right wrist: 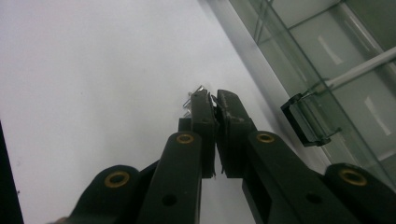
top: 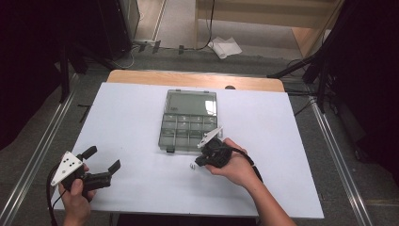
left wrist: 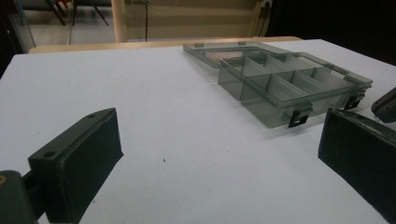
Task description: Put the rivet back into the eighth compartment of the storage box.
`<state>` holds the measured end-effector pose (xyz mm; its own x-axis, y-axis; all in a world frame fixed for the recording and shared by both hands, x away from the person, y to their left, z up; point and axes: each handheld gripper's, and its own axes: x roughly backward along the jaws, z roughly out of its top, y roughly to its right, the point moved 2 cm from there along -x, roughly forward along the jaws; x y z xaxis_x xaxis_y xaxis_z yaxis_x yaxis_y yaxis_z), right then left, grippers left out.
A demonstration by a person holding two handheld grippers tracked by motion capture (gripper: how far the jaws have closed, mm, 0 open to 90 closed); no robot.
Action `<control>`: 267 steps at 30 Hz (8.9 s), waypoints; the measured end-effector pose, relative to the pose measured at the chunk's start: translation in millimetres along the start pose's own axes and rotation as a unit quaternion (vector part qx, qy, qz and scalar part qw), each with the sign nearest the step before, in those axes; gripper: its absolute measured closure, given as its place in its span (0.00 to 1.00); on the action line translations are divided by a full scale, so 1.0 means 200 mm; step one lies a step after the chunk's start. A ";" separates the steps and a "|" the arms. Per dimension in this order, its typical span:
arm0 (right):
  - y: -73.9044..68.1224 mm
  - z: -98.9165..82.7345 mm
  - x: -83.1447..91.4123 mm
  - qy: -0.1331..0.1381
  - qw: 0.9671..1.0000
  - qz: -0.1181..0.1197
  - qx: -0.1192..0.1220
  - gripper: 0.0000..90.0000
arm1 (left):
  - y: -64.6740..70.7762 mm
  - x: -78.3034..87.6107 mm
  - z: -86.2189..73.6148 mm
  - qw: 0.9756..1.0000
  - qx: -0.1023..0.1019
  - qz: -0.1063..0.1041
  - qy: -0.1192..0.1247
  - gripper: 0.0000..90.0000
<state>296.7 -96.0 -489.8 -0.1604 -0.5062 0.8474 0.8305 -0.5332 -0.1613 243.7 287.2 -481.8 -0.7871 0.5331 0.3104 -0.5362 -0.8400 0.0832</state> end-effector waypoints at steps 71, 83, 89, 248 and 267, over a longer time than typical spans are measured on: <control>0.21 0.15 0.25 0.019 0.999 -0.029 -0.024 0.97 | 0.02 0.02 -0.01 0.996 -0.017 -0.082 0.016 0.00; 0.26 0.16 0.23 0.012 0.999 -0.036 -0.030 0.97 | 0.02 0.02 0.00 0.996 -0.017 -0.082 0.024 0.00; 0.27 0.16 0.22 0.007 0.999 -0.038 -0.035 0.97 | 0.02 0.03 0.00 0.995 -0.023 -0.087 0.033 0.00; -0.06 0.07 -0.09 -0.065 0.997 -0.012 0.045 0.92 | 0.02 0.03 0.00 0.996 -0.014 -0.084 0.030 0.00; -0.04 0.07 -0.01 -0.059 0.997 -0.016 0.041 0.93 | 0.02 0.03 0.00 0.996 -0.015 -0.083 0.030 0.00</control>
<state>298.5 -82.0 -483.4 -0.1278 -0.4039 0.9058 0.8673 -0.4885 -0.0954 237.1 287.3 -480.0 -0.7025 0.6709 0.2373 -0.6693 -0.7362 0.1002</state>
